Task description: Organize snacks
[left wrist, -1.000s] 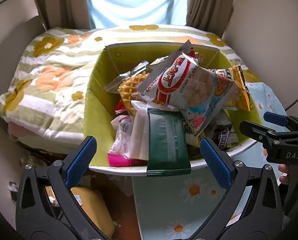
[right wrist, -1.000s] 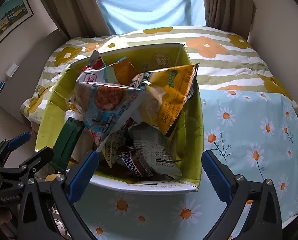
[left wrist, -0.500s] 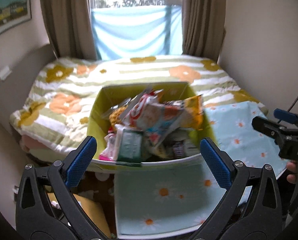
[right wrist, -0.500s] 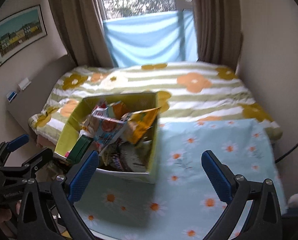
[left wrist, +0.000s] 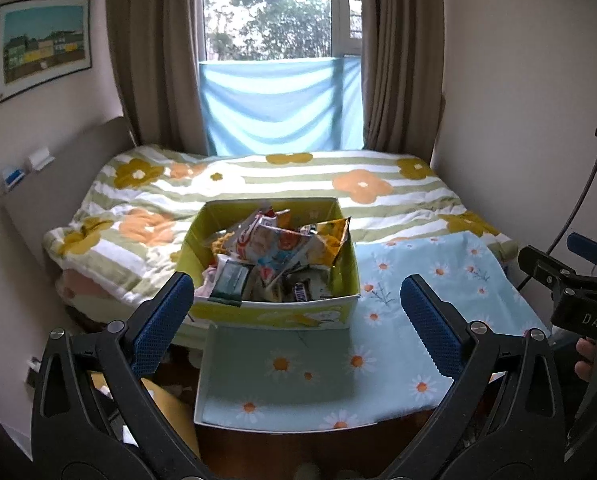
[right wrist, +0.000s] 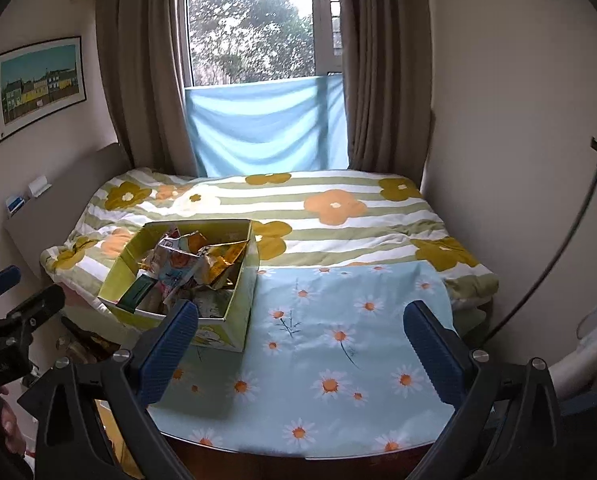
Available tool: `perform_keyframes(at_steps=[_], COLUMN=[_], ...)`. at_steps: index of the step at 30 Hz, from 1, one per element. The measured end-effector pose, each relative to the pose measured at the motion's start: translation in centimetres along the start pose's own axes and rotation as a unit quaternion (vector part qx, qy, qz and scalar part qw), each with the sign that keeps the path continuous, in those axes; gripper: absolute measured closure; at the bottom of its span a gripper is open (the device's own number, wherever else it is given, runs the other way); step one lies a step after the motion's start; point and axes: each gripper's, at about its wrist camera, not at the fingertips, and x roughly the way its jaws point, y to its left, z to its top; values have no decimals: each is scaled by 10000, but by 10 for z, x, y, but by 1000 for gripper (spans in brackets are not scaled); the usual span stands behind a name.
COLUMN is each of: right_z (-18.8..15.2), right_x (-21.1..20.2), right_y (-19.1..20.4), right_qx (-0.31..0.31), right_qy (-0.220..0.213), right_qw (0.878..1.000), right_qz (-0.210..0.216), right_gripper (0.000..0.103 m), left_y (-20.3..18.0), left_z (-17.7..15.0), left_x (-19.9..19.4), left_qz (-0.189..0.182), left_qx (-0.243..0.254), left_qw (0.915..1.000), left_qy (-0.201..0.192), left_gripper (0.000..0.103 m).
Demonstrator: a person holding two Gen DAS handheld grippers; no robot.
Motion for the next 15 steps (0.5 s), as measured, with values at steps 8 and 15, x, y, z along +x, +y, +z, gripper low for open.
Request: perform_keyframes(at_steps=[8, 15], right_z=[-10, -10], right_x=[-23, -30], right_y=[-2, 2], right_qx=[-24, -10], right_qy=[-248, -372], right_qw=[9996, 9992], right_qz=[-125, -134], right_gripper=[1, 1], left_y=[0, 0], left_z=[-6, -8], left_x=[-14, -23], left_qz=[-178, -131], left_qx=[-31, 37], left_qw=[9998, 9997], left_qy=[-92, -205], left_gripper=[0, 0])
